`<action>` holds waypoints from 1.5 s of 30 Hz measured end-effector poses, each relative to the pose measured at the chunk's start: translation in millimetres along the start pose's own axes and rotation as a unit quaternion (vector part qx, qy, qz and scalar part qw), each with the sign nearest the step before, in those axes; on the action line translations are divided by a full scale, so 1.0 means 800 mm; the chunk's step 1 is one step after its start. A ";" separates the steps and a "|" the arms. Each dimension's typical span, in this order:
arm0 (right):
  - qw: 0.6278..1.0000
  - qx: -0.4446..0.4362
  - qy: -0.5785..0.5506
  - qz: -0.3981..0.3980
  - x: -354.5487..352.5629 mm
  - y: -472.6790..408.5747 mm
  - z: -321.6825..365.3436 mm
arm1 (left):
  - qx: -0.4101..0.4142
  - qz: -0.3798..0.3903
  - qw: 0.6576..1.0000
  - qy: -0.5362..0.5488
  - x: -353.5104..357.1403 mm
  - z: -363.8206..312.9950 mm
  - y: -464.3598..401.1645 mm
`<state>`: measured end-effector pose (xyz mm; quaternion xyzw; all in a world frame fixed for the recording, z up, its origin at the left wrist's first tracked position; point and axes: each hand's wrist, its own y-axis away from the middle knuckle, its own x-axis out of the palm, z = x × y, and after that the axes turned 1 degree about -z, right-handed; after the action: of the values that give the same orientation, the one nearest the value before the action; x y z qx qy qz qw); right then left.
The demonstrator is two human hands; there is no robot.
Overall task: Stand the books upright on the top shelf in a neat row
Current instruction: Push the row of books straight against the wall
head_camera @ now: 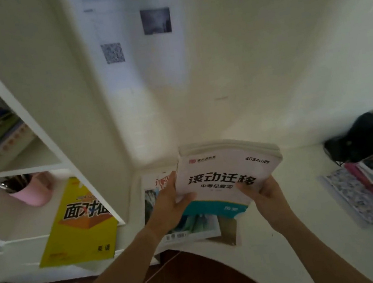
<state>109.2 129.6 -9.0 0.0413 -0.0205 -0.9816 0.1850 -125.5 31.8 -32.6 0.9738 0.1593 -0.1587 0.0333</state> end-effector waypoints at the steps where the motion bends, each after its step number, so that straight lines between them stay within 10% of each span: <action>1: 1.000 -0.018 0.008 0.005 0.001 0.002 0.030 | 0.015 -0.008 1.000 0.011 -0.011 -0.023 0.009; 13: 0.928 -0.303 -0.091 0.197 0.267 0.073 0.436 | 0.194 -0.369 0.907 0.062 -0.351 -0.308 0.206; 22: 0.914 -0.302 -0.142 0.232 0.485 0.097 0.603 | 0.193 -0.395 0.897 0.031 -0.563 -0.379 0.269; 32: 0.896 -0.414 0.111 0.115 0.620 0.037 0.706 | 0.217 -0.660 0.717 -0.057 -0.676 -0.364 0.286; 38: 0.880 -0.394 0.209 0.164 0.691 0.018 0.745 | 0.212 -0.719 0.659 -0.067 -0.704 -0.367 0.302; 45: 0.853 -0.454 0.257 0.006 0.759 0.018 0.739 | 0.192 -0.757 0.614 -0.116 -0.727 -0.369 0.316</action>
<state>-501.3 -90.9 535.7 0.2030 0.4757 -0.8350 0.1880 -479.4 -347.6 436.4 0.4649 0.8006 -0.2666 -0.2680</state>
